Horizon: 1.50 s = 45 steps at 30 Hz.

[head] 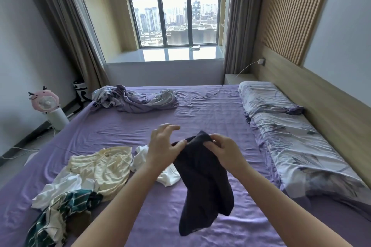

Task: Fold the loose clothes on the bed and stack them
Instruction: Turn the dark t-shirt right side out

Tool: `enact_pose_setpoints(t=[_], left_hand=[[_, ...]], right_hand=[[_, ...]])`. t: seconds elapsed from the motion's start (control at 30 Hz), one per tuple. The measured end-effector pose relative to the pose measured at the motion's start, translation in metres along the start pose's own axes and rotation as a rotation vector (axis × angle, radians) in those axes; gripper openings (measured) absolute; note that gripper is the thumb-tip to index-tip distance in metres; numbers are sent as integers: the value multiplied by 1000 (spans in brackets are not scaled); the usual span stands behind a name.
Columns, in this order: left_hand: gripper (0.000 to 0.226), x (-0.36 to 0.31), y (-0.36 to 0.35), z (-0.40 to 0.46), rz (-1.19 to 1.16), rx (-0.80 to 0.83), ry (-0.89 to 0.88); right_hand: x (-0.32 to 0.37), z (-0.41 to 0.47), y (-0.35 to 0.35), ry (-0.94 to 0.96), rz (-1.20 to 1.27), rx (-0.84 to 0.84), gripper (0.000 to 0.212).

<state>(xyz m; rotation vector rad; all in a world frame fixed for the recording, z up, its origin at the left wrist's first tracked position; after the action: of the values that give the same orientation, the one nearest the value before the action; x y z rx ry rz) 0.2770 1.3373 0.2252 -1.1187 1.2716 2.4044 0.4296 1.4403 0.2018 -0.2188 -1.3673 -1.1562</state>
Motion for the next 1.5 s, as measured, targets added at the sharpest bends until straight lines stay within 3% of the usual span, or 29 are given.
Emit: enact_pose_setpoints(t=[0.07, 0.13, 0.2, 0.27, 0.37, 0.43, 0.5, 0.57, 0.67, 0.73, 0.83, 0.9, 0.97, 1.07, 1.17, 1.27, 1.33, 1.4, 1.5], left_hand=[[45, -20, -21, -14, -177, 161, -100], [44, -23, -42, -21, -167, 260, -74], [23, -17, -40, -14, -149, 147, -27], [6, -13, -35, -6, -283, 55, 23], [13, -10, -35, 2, -471, 45, 78], [16, -6, -33, 7, -552, 28, 101], [12, -1, -27, 13, -488, 14, 81], [7, 11, -23, 20, -256, 30, 67], [16, 31, -17, 21, 99, 31, 94], [35, 24, -20, 13, 138, 56, -12], [65, 4, -51, -8, -145, 322, -83], [61, 1, -72, -15, -245, 450, -33], [32, 3, -75, -12, -323, 428, 15], [4, 1, -72, -8, -494, 398, 93], [8, -10, -69, 0, -620, 348, 144], [11, -24, -75, 8, -755, 332, 210], [14, -31, -79, 11, -826, 347, 237], [16, -35, -82, 13, -854, 352, 232], [13, -27, -69, 19, -675, 240, 162]], right_hand=[[5, 7, 1, 14, -40, 6, 8], [5, 11, 5, 11, -47, -21, 9], [0, 10, 11, -28, 5, -77, 14], [-13, 4, 9, -80, 96, -60, 22], [-36, -13, -8, -137, 2, 115, 36], [-46, -18, -8, -142, -36, 133, 25], [-48, -18, 1, -144, 93, 84, 10], [-47, -15, 11, -159, 203, 30, 9], [-37, -7, 18, -174, 315, -24, 15], [-28, 0, 15, -159, 338, -15, 17], [-15, 8, 5, -138, 286, 17, 18], [-10, 12, 4, -115, 166, 0, 15], [-9, 16, 13, -71, -33, -55, 6], [-16, 12, 36, -70, -256, -170, 13], [-14, 1, 57, -52, -387, -320, 15], [9, -18, 54, 167, -455, -399, 20], [12, -31, 33, 224, -462, -295, 29], [-2, -37, 13, 145, -454, -180, 35], [-19, -40, 8, 26, -332, -142, 17]])
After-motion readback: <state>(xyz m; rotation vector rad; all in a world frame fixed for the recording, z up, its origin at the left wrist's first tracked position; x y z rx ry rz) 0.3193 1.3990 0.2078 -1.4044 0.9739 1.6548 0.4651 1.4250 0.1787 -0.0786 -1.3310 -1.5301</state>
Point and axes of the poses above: each hand's wrist, its own z-axis towards the middle knuckle, its own y-axis out of the back of the hand, x = y × z, the point moved 9 cm from there along z, towards the middle knuckle, and after that the axes turned 4 degrees about -z, right-handed, at the moved point
